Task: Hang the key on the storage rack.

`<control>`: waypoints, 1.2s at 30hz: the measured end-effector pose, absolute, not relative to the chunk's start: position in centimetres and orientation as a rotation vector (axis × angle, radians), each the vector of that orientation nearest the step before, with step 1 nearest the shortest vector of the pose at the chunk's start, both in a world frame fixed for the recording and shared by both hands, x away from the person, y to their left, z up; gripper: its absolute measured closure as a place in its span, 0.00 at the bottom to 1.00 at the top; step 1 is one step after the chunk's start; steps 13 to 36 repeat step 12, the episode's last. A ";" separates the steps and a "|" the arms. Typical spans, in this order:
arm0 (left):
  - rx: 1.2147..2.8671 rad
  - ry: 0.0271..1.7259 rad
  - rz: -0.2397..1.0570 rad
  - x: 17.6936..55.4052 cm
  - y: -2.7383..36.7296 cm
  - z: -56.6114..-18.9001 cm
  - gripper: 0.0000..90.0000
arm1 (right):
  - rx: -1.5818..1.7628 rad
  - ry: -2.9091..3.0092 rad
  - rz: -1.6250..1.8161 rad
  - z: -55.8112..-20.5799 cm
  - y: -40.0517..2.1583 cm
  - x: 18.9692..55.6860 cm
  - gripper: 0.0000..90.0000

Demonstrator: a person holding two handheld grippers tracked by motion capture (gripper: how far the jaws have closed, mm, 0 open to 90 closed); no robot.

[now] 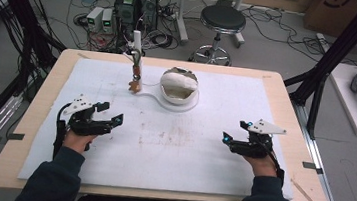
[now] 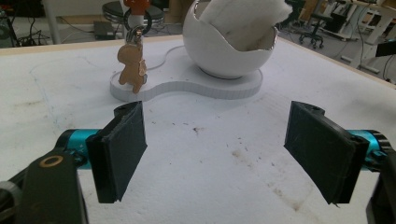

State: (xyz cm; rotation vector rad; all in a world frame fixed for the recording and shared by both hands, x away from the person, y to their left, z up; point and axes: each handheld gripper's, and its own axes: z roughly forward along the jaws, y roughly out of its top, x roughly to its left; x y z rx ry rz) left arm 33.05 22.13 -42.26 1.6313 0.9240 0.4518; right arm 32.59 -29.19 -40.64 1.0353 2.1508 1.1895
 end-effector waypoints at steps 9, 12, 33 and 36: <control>1.631 0.930 0.451 33.1 22.2 -42.3 0.23 | 1.034 2.146 1.194 -40.6 -29.3 32.6 0.24; 1.631 0.933 0.448 33.1 22.1 -42.3 0.23 | 1.037 2.144 1.198 -40.6 -29.3 32.6 0.24; 1.631 0.933 0.448 33.1 22.1 -42.3 0.23 | 1.037 2.144 1.198 -40.6 -29.3 32.6 0.24; 1.631 0.933 0.448 33.1 22.1 -42.3 0.23 | 1.037 2.144 1.198 -40.6 -29.3 32.6 0.24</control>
